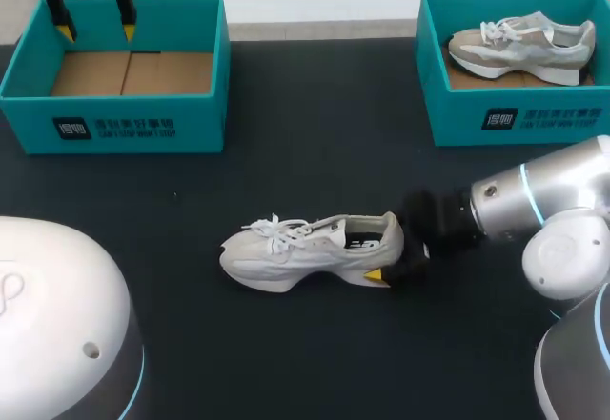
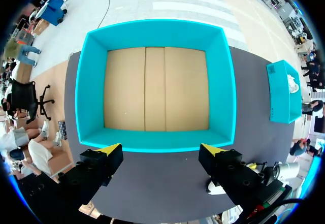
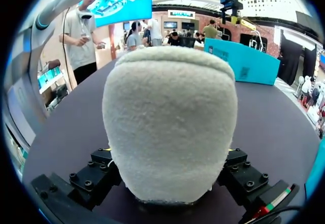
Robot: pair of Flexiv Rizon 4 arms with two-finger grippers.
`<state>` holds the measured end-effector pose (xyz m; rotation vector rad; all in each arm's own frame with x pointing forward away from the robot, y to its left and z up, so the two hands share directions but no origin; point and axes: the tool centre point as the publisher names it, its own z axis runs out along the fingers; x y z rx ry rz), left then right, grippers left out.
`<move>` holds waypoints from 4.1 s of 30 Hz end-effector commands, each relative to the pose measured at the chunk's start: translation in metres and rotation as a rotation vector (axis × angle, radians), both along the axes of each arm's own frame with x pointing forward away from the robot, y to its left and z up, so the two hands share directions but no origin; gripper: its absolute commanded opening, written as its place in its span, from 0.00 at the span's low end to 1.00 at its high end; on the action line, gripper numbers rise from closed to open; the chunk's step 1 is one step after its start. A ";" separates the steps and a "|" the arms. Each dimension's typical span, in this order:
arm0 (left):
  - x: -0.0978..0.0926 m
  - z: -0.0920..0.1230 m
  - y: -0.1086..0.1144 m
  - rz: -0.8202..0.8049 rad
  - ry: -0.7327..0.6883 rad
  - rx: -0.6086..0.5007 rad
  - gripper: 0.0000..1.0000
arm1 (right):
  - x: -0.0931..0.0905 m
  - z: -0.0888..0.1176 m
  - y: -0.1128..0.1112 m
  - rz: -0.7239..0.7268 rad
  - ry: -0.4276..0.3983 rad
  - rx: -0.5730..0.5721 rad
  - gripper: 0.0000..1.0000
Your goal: Take the shoe out of the shoebox, open the shoe tongue, remove and reinsert the insole, then place the shoe into the shoebox
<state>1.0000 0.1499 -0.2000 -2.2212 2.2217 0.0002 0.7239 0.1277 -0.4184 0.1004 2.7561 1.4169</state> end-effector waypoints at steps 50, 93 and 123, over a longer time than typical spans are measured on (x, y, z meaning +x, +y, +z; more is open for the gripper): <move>-0.082 0.012 -0.160 0.494 0.041 0.125 1.00 | 0.004 0.000 0.002 0.018 0.030 0.007 0.00; -0.167 -0.010 -0.254 0.530 0.098 0.067 1.00 | 0.004 0.000 0.002 0.018 0.030 0.007 0.00; -0.237 -0.068 -0.313 -0.052 0.015 0.093 1.00 | 0.004 0.000 0.002 0.018 0.030 0.007 0.00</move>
